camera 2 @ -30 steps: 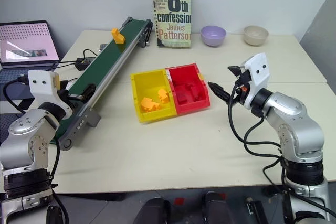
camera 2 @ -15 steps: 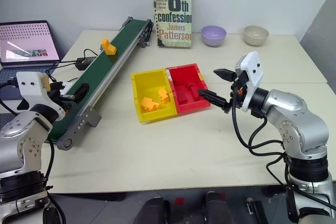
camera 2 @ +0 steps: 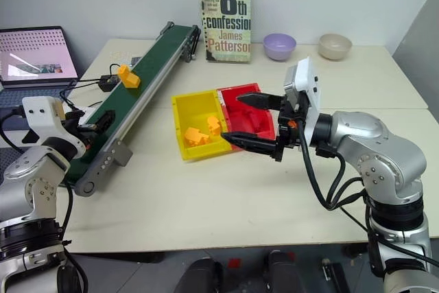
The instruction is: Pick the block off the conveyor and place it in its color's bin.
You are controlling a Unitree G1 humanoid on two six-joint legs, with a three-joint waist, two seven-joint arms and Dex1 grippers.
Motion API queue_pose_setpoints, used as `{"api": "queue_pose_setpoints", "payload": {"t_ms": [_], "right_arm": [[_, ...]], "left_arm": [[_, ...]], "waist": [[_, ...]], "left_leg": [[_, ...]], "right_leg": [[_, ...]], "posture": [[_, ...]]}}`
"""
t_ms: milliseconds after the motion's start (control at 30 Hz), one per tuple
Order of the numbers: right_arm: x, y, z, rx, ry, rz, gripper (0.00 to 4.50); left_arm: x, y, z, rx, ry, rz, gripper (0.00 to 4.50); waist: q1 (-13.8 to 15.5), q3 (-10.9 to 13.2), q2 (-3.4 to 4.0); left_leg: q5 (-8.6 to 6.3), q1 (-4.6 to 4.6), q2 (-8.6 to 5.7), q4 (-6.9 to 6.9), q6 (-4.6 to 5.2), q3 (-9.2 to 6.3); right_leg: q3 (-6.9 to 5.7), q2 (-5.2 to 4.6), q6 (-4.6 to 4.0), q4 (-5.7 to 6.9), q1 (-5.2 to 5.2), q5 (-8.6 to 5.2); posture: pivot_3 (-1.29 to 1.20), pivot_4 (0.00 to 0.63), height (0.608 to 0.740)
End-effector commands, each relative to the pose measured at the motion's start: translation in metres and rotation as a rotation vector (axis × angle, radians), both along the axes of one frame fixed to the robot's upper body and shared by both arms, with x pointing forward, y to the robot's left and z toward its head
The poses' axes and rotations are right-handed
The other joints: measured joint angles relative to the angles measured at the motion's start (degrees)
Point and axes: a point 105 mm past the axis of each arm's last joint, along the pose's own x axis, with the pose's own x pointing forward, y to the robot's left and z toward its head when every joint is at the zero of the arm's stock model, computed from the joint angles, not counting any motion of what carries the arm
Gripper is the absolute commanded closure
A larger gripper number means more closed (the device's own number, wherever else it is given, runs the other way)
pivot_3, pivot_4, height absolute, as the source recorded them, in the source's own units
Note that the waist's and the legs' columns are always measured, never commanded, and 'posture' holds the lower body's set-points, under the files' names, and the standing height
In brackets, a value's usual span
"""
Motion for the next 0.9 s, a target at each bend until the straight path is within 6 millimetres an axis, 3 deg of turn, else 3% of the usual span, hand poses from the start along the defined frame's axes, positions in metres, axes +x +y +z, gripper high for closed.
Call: {"api": "queue_pose_setpoints", "payload": {"t_ms": [33,567,767,900], "right_arm": [[-0.01,0.004,0.013,0.011,-0.057,0.045,0.0],[-0.009,0.002,0.013,0.011,-0.05,0.022,0.0],[-0.008,0.0,0.011,0.008,-0.042,0.011,0.0],[-0.008,-0.001,0.011,0.012,-0.036,0.004,0.0]], "left_arm": [[-0.002,0.002,0.016,0.02,-0.057,-0.001,0.06],[0.005,0.007,0.009,0.003,-0.047,0.015,0.06],[0.005,0.017,0.01,0.026,-0.055,0.062,0.06],[0.0,0.021,0.009,0.031,-0.052,0.065,0.68]], "waist": [[0.0,0.0,0.0],[0.02,0.0,0.0],[0.04,0.0,0.0],[0.03,0.0,0.0]], "left_leg": [[0.0,0.0,0.0,0.0,0.0,0.0],[0.0,0.0,0.02,0.0,0.0,-0.02],[0.0,0.0,0.02,0.0,0.0,-0.02],[0.0,0.0,0.03,0.0,0.0,-0.02]], "right_leg": [[0.0,0.0,0.0,0.0,0.0,0.0],[-0.02,-0.02,0.0,0.01,0.0,0.0],[-0.01,-0.02,0.0,0.01,0.0,0.0],[-0.01,-0.05,0.0,0.01,-0.01,0.0]], "posture": [[0.0,0.15,0.74],[0.0,0.15,0.74],[0.0,0.15,0.74],[0.0,0.15,0.74]]}}
